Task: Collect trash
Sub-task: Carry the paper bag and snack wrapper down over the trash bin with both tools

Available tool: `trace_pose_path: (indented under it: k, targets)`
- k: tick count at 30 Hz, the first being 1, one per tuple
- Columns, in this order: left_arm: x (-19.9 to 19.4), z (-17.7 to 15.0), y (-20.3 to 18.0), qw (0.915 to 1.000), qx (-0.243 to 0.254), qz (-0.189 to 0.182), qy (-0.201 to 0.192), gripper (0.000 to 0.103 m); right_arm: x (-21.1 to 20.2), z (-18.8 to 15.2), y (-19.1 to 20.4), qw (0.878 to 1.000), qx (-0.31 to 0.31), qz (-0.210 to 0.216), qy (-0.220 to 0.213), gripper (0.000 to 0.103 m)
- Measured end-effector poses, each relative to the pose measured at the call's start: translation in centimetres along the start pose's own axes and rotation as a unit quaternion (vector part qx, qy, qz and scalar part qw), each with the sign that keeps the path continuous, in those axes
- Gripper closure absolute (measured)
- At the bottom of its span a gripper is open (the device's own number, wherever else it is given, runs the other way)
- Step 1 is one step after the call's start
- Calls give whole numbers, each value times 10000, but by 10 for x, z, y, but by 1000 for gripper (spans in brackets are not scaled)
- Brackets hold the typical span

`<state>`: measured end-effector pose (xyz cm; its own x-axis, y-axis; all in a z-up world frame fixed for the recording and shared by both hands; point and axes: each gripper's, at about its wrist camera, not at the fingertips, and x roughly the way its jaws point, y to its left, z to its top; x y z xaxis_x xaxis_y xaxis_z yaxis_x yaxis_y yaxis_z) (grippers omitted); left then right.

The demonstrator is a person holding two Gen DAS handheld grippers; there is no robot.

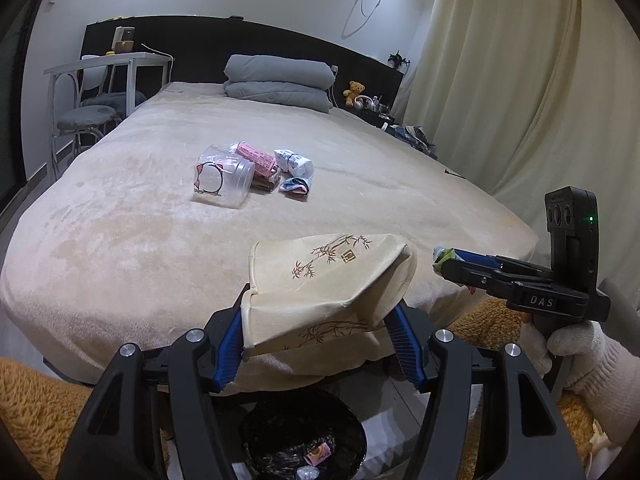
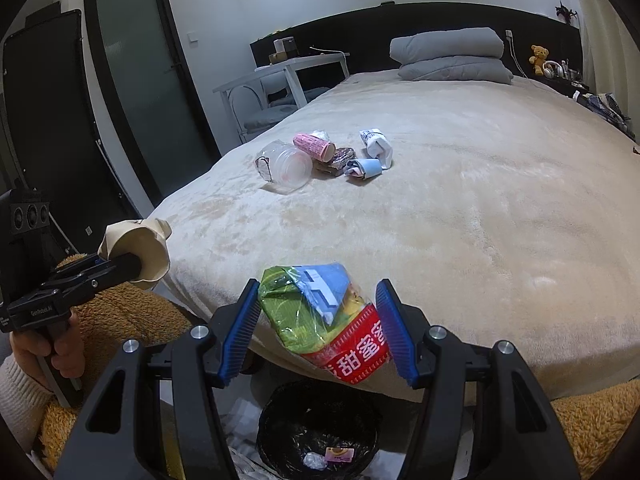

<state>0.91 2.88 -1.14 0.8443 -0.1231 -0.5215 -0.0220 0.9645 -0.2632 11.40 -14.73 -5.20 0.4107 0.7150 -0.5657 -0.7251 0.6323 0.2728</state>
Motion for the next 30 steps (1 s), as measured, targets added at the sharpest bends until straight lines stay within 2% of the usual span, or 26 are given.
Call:
trace_pose_path:
  k: [7, 12, 16, 22, 30]
  targets:
    - [-2, -14, -10, 9999, -46, -47, 153, 42, -16, -14, 20, 9999, -53, 35, -114, 44]
    - [-8, -28, -6, 9986, -411, -189, 270, 42, -19, -24, 23, 9999, 89, 109, -37, 44]
    - [-6, -36, -9, 9977, -486, -238, 397, 42, -17, -30, 22, 9993, 300, 200, 103, 44]
    - [12, -47, -10, 9941, -719, -305, 757, 42, -11, -34, 21, 9988, 447, 108, 174, 44]
    - [36, -59, -2, 9863, -987, -280, 1294, 42, 7, -42, 5, 9931, 1019, 217, 529, 43]
